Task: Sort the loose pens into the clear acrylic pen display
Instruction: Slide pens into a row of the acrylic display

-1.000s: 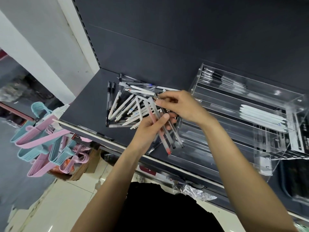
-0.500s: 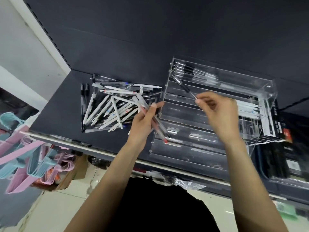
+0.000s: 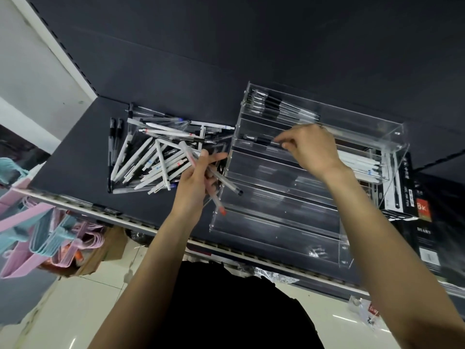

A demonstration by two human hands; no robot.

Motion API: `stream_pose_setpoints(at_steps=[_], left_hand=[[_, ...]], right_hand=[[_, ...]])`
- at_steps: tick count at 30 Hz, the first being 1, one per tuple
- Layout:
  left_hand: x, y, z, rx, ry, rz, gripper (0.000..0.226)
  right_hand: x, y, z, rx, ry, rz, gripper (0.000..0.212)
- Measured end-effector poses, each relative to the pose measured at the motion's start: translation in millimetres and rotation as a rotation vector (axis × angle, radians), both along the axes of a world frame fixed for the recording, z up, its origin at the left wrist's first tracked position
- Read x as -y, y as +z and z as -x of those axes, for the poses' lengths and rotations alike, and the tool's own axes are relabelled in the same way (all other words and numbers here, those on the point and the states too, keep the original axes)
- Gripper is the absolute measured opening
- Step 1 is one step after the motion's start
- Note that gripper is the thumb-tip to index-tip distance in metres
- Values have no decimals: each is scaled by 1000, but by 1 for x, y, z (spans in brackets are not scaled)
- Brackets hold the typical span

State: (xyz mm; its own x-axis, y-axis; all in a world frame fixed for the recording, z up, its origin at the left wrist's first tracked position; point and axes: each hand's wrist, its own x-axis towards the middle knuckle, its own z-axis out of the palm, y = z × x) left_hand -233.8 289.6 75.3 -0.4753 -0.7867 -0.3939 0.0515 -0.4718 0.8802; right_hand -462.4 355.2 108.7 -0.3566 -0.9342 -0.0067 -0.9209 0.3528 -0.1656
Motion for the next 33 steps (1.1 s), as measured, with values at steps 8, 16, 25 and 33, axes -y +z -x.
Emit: stream_pose_setpoints(at_steps=[8, 16, 25, 33], left_hand=[[-7, 1, 9, -14, 0, -4, 35], [-9, 0, 18, -50, -4, 18, 25], [-11, 7, 29, -75, -1, 73, 22], [-16, 4, 33, -38, 28, 145, 26]], right_hand=[[1, 4, -3, 122, 66, -45, 41], [6, -4, -11, 172, 90, -6, 34], [-5, -5, -20, 268, 44, 123, 27], [-3, -9, -22, 312, 40, 136, 28]])
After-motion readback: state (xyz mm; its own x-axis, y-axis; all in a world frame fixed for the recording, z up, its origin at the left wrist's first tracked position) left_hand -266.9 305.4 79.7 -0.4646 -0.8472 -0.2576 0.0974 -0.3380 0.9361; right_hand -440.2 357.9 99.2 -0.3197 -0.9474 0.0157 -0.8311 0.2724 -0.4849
